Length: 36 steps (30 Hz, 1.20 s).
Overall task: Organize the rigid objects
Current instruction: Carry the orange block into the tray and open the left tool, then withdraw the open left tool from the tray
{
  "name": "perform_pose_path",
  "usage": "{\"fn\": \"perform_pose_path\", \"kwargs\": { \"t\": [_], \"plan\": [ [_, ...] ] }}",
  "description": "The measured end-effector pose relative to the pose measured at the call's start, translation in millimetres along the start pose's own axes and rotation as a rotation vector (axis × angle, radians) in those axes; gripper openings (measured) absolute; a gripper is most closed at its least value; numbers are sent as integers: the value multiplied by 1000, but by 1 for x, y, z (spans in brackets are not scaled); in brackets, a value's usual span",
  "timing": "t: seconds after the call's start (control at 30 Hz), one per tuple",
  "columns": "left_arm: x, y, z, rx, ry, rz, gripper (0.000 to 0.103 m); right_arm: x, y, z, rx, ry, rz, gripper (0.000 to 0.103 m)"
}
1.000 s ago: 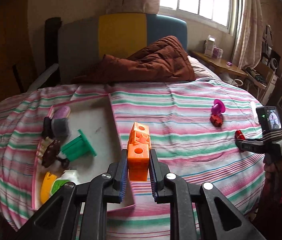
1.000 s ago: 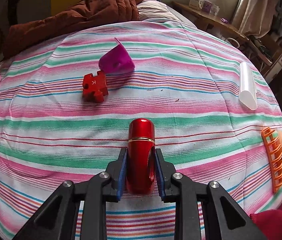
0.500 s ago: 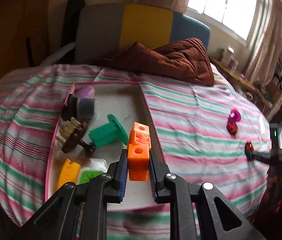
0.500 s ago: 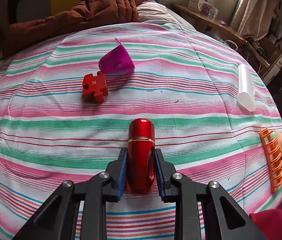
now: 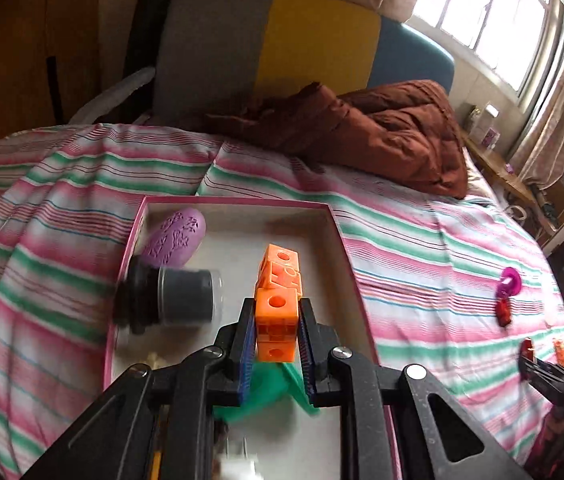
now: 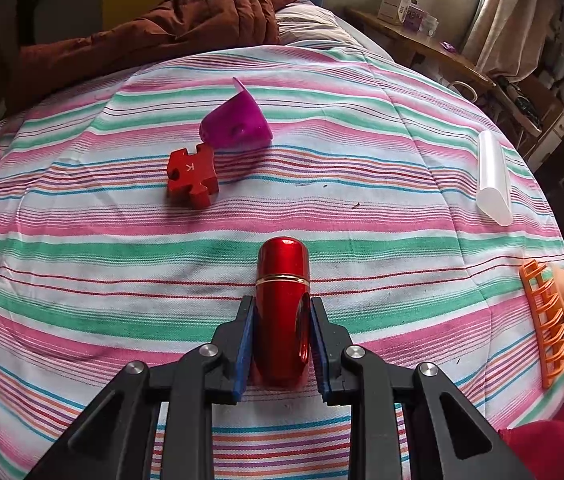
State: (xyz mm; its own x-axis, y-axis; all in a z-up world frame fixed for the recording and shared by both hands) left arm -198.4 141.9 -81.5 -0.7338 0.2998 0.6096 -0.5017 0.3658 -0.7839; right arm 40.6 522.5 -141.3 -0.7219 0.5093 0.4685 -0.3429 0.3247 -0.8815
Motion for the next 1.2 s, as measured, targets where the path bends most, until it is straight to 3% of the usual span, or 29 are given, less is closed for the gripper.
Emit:
{"fn": "perform_pose_path", "kwargs": {
  "t": [0.13, 0.3, 0.57, 0.73, 1.2],
  "plan": [
    [4, 25, 2, 41, 31, 42, 18, 1, 1, 0, 0, 1, 0, 26],
    [2, 27, 8, 54, 25, 49, 30, 2, 2, -1, 0, -1, -1, 26],
    [-13, -21, 16, 89, -18, -23, 31, 2, 2, 1, -10, -14, -7, 26],
    [-34, -57, 8, 116, 8, -60, 31, 2, 1, 3, -16, -20, -12, 26],
    [-93, -102, -30, 149, 76, -67, 32, 1, 0, 2, -18, -14, -39, 26]
  ]
}}
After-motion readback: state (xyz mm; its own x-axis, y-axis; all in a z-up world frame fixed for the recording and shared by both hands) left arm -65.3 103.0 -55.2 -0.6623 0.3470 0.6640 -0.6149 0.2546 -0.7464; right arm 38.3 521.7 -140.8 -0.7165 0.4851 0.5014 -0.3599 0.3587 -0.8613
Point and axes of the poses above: each gripper's, at about its wrist camera, not at the fingertips, and y roughly the way its jaws point, z to its left, x to its top, the point moved 5 cm from there along y, roughly the way its jaws point, and after that the axes turned 6 degrees about y, right-handed, at the moved point
